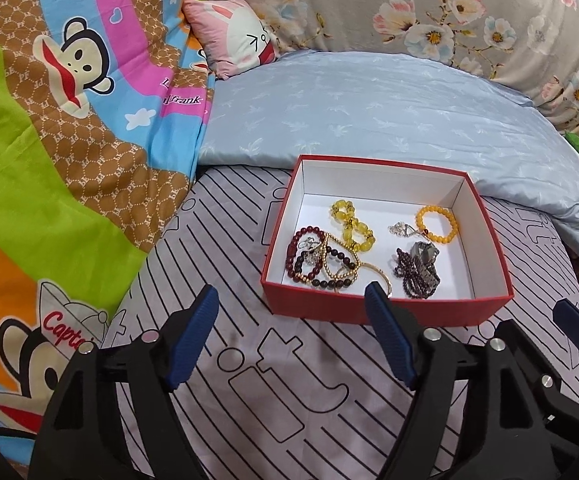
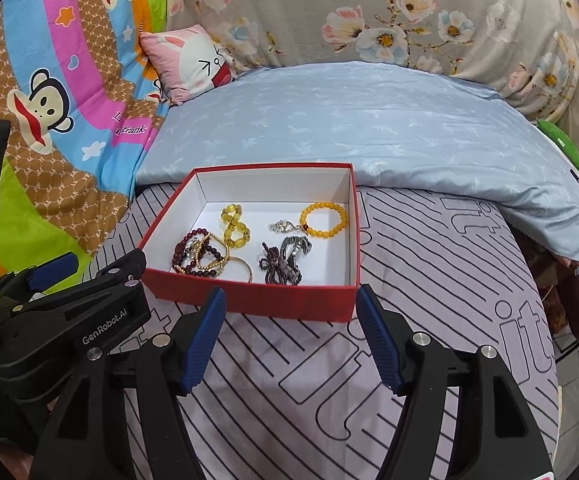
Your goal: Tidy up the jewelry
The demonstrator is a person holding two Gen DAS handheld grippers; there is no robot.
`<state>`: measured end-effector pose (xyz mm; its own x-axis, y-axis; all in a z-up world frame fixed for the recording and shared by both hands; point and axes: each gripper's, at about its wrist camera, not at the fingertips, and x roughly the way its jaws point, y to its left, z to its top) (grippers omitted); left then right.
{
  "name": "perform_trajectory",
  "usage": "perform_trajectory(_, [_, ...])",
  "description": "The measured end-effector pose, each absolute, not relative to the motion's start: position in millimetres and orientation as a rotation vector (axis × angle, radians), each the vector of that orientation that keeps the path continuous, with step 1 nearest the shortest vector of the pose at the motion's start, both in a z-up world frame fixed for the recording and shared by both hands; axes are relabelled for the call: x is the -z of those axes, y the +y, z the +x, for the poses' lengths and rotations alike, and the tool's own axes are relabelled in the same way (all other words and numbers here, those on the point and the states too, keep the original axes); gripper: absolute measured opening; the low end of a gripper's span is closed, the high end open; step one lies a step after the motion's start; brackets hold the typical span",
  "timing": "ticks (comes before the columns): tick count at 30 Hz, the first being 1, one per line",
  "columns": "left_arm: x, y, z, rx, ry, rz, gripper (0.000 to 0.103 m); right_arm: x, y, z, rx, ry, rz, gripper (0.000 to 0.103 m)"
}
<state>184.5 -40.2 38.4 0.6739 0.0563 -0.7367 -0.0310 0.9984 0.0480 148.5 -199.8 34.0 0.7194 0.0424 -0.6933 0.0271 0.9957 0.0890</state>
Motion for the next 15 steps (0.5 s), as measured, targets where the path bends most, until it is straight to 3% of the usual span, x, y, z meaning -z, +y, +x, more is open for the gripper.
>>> perform_trajectory(15, [-26,-41,150,-0.059,0.842,0.042,0.081,-22,-203,112,0.024,0.784,0.107,0.068])
